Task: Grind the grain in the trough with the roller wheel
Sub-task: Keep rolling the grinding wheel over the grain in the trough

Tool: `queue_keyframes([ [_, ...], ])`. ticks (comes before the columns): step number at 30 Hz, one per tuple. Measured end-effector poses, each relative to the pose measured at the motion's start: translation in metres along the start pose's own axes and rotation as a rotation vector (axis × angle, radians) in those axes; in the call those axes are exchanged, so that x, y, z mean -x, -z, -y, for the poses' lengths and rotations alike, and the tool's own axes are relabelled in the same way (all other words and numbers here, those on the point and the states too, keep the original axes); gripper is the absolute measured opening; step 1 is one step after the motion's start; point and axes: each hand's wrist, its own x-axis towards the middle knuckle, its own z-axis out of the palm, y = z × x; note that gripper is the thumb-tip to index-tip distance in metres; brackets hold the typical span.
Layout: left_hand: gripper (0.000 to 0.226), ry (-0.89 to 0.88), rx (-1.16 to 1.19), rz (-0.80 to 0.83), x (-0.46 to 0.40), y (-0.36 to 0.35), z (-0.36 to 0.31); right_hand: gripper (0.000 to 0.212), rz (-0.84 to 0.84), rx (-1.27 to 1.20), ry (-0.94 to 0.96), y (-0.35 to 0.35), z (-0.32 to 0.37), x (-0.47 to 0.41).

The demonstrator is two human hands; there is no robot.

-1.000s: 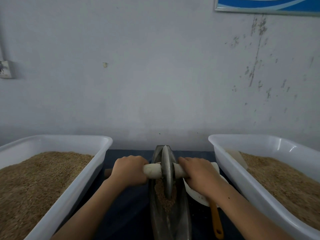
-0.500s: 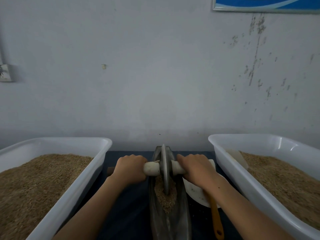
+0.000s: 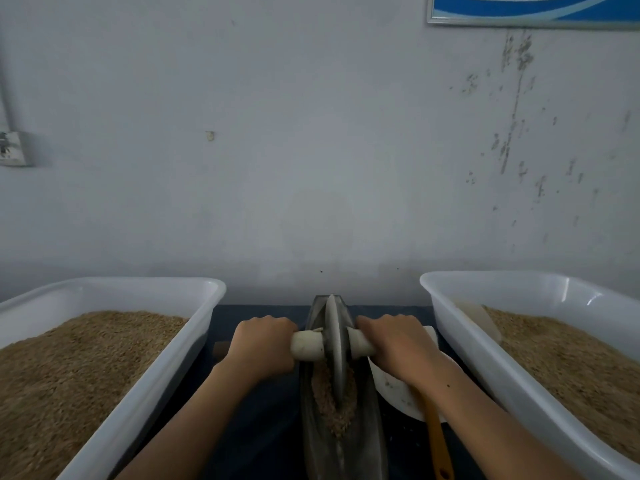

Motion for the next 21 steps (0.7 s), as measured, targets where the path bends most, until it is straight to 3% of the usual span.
queue_keyframes([
  [3, 0.02, 0.001, -0.045, -0.159, 0.002, -0.003, -0.005, 0.021, -0.047, -0.036, -0.032, -0.006, -0.001, 0.0],
  [6, 0.02, -0.009, -0.033, -0.181, 0.005, -0.003, -0.006, 0.02, -0.037, -0.041, -0.035, -0.005, 0.0, 0.004],
  [15, 0.045, -0.013, 0.022, 0.303, 0.01, 0.011, -0.005, 0.037, 0.475, -0.193, 0.012, 0.033, 0.0, 0.007],
  [18, 0.042, 0.007, 0.018, 0.253, 0.009, 0.011, -0.005, 0.036, 0.412, -0.142, -0.003, 0.03, 0.004, 0.006],
  [21, 0.033, 0.033, -0.015, 0.087, 0.007, 0.006, -0.006, 0.027, 0.192, -0.064, -0.019, 0.02, 0.007, 0.005],
])
